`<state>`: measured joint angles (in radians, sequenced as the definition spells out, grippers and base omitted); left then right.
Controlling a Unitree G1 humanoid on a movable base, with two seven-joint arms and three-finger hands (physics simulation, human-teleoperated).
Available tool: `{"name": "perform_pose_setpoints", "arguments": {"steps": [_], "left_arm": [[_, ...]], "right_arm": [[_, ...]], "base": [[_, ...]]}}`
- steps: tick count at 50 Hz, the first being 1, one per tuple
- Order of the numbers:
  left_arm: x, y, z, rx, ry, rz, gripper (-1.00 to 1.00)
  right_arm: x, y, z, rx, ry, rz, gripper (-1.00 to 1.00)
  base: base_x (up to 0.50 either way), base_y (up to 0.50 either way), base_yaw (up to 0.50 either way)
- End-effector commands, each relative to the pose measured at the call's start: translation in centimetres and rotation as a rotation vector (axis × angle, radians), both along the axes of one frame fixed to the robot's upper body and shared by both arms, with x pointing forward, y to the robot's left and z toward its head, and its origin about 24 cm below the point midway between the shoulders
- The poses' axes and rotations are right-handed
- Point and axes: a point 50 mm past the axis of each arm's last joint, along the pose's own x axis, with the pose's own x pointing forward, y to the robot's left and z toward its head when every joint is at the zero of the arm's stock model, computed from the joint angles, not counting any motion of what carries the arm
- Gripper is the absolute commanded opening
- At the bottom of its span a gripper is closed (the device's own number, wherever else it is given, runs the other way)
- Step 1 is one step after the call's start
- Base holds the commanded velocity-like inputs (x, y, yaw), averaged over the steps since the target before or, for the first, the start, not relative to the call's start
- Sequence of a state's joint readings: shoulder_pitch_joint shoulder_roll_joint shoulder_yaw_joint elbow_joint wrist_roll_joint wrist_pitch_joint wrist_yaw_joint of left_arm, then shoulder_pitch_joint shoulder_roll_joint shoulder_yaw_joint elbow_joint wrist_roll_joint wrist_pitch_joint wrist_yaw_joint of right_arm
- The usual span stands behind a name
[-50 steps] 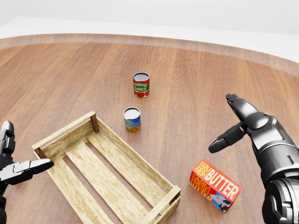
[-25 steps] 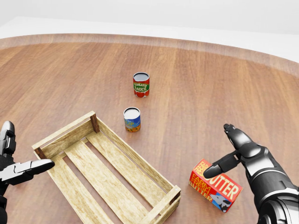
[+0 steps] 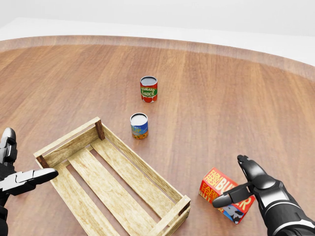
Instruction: Pick up the butter and put it in the tray.
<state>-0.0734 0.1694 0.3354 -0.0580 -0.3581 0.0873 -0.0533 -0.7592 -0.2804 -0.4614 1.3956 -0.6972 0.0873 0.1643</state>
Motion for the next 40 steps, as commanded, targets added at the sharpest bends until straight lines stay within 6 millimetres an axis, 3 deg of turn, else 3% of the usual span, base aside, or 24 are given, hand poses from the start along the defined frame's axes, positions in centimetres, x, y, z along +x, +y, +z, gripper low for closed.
{"name": "perform_pose_setpoints", "arguments": {"steps": [1, 40], "left_arm": [[0.0, 0.0, 0.0, 0.001, 0.0, 0.0, 1.0], [0.0, -0.1, 0.1, 0.004, -0.006, -0.006, 1.0]], "right_arm": [[-1.2, 0.0, -1.3, 0.023, 0.026, -0.036, 1.0], [-2.8, 0.4, -3.2, 0.008, 0.087, -0.023, 1.0]], "base": [[0.0, 0.0, 0.0], [0.0, 0.0, 0.0]]}}
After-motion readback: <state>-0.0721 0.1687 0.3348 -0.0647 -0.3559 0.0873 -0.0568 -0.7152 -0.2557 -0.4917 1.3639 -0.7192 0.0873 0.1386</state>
